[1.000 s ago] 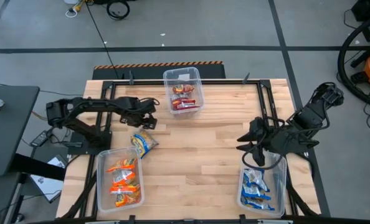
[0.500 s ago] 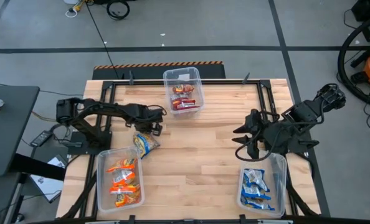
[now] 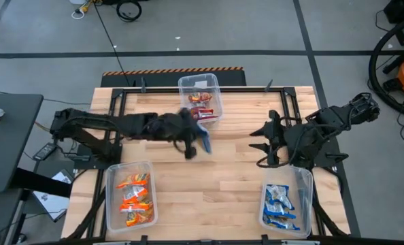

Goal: Sort Maruchan noodles
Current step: Put the blue noodle pack into the bottom right transparent bin, then return to Home Position

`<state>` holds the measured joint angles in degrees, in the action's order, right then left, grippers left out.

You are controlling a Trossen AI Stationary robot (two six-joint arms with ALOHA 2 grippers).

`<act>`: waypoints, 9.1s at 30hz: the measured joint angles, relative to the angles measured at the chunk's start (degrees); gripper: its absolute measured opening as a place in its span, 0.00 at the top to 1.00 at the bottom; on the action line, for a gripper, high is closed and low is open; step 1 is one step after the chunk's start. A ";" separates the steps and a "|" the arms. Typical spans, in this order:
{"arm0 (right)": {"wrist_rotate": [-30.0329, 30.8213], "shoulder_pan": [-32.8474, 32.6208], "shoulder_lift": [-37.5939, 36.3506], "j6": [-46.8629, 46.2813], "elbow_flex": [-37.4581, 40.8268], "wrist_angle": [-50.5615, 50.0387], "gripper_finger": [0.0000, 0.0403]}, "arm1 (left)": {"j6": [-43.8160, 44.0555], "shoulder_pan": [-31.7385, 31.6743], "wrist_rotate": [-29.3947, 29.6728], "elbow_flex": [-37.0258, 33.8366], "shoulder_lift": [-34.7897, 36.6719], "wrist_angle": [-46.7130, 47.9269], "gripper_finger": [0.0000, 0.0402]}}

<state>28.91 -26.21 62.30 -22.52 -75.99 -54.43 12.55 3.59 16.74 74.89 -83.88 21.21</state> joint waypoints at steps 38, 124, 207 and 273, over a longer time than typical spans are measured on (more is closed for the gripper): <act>-49.05 10.90 15.08 18.77 -5.24 29.10 0.37 | -9.59 8.07 -39.79 0.85 -13.20 -58.75 1.00; -50.89 15.79 21.73 22.45 -5.28 42.90 0.93 | -48.88 3.66 -58.88 1.29 -3.43 -47.69 0.99; -19.59 -32.42 -11.62 -54.33 16.30 -16.69 0.58 | 9.36 2.95 -4.34 1.35 9.29 -0.60 0.52; -12.39 15.22 -33.77 27.21 39.15 40.50 0.92 | -2.70 -2.22 -16.95 -57.81 74.51 -17.84 0.94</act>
<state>16.51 -10.99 28.53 4.69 -36.84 -13.93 9.86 1.37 -0.21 17.08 -9.37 3.37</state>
